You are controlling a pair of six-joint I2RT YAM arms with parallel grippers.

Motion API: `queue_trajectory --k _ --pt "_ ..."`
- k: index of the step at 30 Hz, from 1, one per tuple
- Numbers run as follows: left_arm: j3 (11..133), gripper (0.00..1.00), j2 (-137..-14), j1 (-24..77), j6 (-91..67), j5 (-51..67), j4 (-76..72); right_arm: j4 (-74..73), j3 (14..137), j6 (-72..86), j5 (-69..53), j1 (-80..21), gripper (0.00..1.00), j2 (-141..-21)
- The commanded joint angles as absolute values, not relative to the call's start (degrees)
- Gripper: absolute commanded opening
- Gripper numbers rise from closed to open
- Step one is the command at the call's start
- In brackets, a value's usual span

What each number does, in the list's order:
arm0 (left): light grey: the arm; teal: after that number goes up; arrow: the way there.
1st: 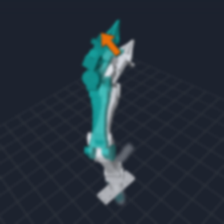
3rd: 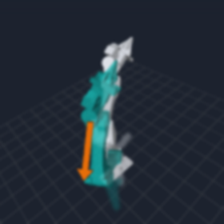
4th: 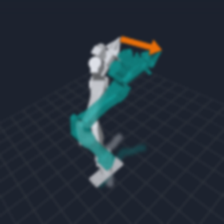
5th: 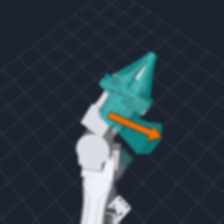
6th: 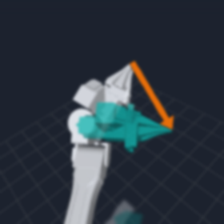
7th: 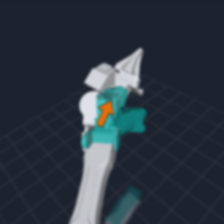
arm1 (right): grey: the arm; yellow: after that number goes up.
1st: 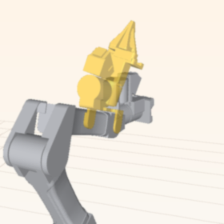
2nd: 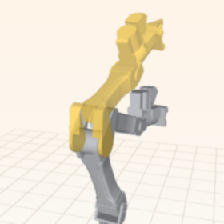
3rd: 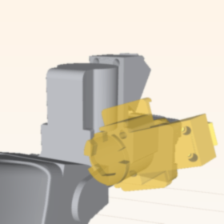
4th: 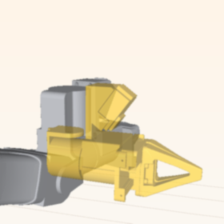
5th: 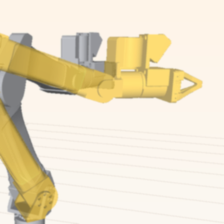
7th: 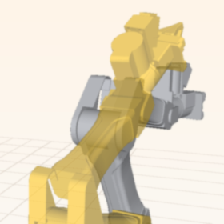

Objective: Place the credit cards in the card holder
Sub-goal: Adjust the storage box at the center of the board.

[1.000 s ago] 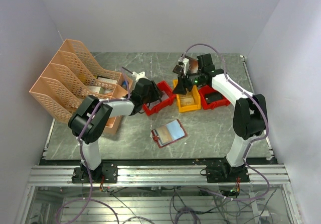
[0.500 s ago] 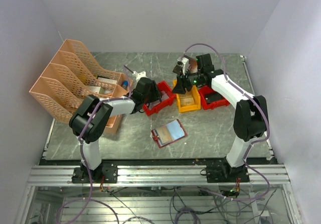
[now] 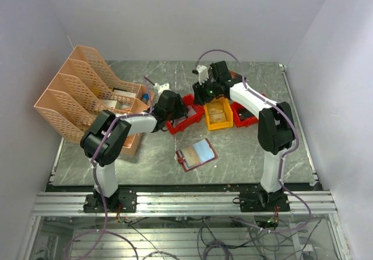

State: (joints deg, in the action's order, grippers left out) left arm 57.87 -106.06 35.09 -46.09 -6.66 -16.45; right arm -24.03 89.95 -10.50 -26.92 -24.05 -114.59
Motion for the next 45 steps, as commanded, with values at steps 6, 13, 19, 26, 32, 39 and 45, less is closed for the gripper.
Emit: queue_trajectory --k 6,13,19,26,32,39,45 --pt "57.9 0.6 -105.1 35.5 -46.5 -9.8 -15.1 -25.7 93.9 -11.3 -22.4 -24.5 0.43 -118.7" --pt "59.7 0.61 -106.7 35.6 -46.5 -9.6 -12.6 -26.5 93.6 -11.2 -23.9 -24.9 0.4 -119.6" --pt "62.0 0.61 -108.7 36.2 -46.5 -7.8 -10.3 -26.4 92.3 -9.7 -27.4 -25.1 0.33 -119.0" --pt "63.4 0.6 -110.4 36.4 -48.0 -4.8 -10.4 -24.5 89.8 -6.9 -31.5 -25.1 0.28 -117.4" --pt "61.1 0.53 -107.7 36.5 -50.5 -1.7 -17.1 -22.9 87.6 -5.5 -33.5 -25.1 0.26 -116.0" --pt "58.5 0.45 -104.1 36.7 -52.6 0.0 -22.7 -21.8 86.5 -5.0 -34.1 -25.0 0.25 -114.2" --pt "57.8 0.44 -98.7 38.1 -48.6 -6.6 -17.3 -22.2 86.1 -6.5 -35.2 -24.9 0.24 -113.8"
